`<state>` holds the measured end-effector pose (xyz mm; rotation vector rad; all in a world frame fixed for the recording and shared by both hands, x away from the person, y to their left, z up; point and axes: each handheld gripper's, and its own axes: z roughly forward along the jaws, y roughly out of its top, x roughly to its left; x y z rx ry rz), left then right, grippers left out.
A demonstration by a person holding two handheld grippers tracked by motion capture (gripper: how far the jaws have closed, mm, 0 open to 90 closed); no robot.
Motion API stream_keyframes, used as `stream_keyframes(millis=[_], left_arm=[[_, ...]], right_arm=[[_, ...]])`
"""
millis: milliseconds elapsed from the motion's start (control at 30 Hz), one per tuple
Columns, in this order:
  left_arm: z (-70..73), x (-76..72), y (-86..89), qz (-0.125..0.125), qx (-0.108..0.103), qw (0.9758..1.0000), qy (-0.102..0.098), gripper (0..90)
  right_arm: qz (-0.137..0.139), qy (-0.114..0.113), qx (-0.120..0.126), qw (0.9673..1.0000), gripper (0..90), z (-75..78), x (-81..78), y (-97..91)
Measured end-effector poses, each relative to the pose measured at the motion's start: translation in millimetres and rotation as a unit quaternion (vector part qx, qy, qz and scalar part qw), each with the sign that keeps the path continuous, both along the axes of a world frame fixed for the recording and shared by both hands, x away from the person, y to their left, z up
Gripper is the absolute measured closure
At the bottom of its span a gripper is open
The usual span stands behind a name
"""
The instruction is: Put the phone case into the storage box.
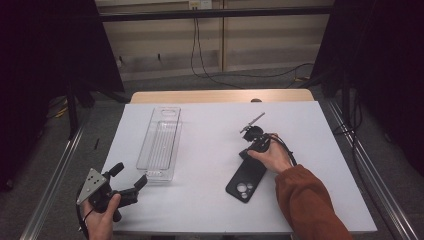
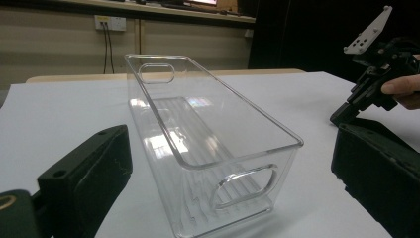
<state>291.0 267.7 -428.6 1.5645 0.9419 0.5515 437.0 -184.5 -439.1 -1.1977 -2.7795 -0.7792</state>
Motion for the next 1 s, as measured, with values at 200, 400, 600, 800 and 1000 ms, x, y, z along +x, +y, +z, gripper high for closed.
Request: stream_keyframes(millis=[200,400,600,800,1000], left_arm=[[-0.1,-0.1,0.1,0.001,0.001,1.0000,0.000,2.4],[0.0,-0.1,0.3,0.001,0.002,1.0000,0.000,2.4],[-0.1,-0.3,0.3,0.001,0.002,1.0000,0.000,2.4],[0.0,-0.5,0.2,0.002,0.001,1.0000,-0.001,2.4],[-0.1,-0.3,0.1,0.001,0.003,1.0000,-0.001,2.4]], right_arm=[[-0.005,0.000,0.002,1.0000,90.0,-0.2,-6.2,-8.2],[-0.012,0.001,0.007,0.9999,90.0,-0.5,-9.8,-13.3],[-0.014,-0.002,0.011,0.9998,90.0,-1.1,-13.9,-19.8],[-0.019,-0.002,0.011,0.9997,90.0,-0.9,-19.2,-25.8],[-0.022,-0.006,0.008,0.9997,90.0,-0.5,-24.6,-30.2]])
